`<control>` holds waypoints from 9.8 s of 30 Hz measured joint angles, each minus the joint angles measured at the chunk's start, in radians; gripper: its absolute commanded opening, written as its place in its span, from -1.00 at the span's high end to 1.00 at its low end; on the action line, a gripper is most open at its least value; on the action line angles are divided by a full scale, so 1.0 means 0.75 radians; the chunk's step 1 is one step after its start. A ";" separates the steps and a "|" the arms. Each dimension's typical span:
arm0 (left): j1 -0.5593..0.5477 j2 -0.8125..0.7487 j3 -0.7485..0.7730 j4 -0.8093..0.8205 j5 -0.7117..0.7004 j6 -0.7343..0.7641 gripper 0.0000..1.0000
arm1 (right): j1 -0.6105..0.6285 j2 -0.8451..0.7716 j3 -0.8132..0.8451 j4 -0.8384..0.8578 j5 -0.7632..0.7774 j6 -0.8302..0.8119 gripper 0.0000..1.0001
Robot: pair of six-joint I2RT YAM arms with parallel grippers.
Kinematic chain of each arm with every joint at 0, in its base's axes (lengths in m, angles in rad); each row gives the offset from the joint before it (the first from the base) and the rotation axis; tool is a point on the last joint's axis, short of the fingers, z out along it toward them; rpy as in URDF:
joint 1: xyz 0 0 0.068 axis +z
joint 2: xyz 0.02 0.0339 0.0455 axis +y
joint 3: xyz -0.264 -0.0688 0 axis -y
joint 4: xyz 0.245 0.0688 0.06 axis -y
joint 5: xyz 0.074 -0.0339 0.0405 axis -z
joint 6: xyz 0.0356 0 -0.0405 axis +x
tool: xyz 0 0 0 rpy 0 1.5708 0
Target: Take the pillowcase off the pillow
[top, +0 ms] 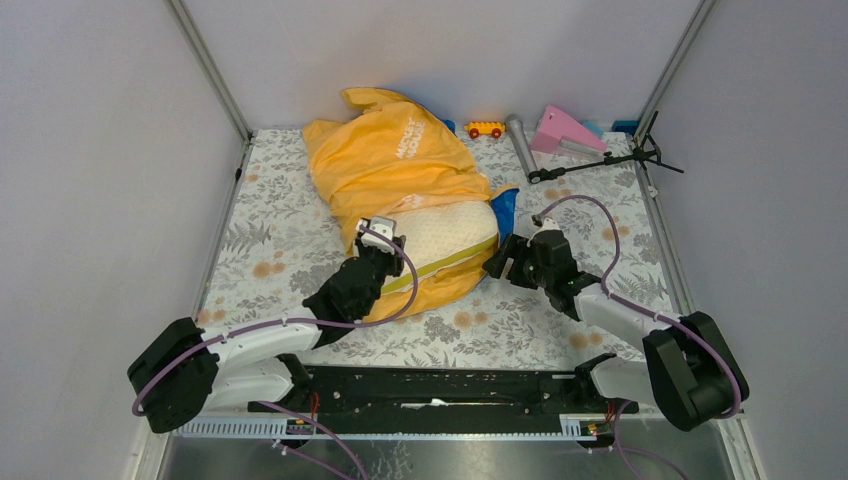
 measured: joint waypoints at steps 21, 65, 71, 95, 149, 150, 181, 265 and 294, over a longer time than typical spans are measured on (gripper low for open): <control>0.003 0.109 0.062 -0.038 0.014 0.011 0.04 | 0.002 -0.068 -0.039 0.113 0.599 -0.085 1.00; 0.400 0.053 0.046 -0.143 0.342 -0.250 -0.89 | -0.004 0.174 0.097 0.095 0.288 -0.138 1.00; 0.401 0.053 0.046 -0.143 0.342 -0.253 -0.92 | -0.023 -0.086 -0.032 0.096 0.537 -0.053 1.00; 0.471 0.352 0.198 -0.226 0.509 -0.277 -0.74 | -0.029 -0.080 -0.045 0.077 0.651 -0.017 1.00; 0.649 0.208 0.131 -0.189 0.849 -0.417 1.00 | -0.032 0.010 -0.049 0.179 0.466 -0.069 0.98; 0.629 0.204 0.130 -0.178 0.868 -0.411 1.00 | -0.032 0.018 -0.049 0.179 0.460 -0.070 0.98; 0.327 0.132 0.111 -0.095 0.792 -0.278 1.00 | -0.045 -0.261 -0.058 -0.015 0.521 -0.005 -0.96; 0.628 -0.142 -0.152 0.077 0.807 -0.609 -0.83 | 0.018 -0.638 0.085 -0.432 0.109 -0.129 1.00; 0.009 0.393 0.865 -0.797 0.890 -0.272 -0.79 | 0.018 -0.998 0.218 -0.785 -0.151 -0.187 1.00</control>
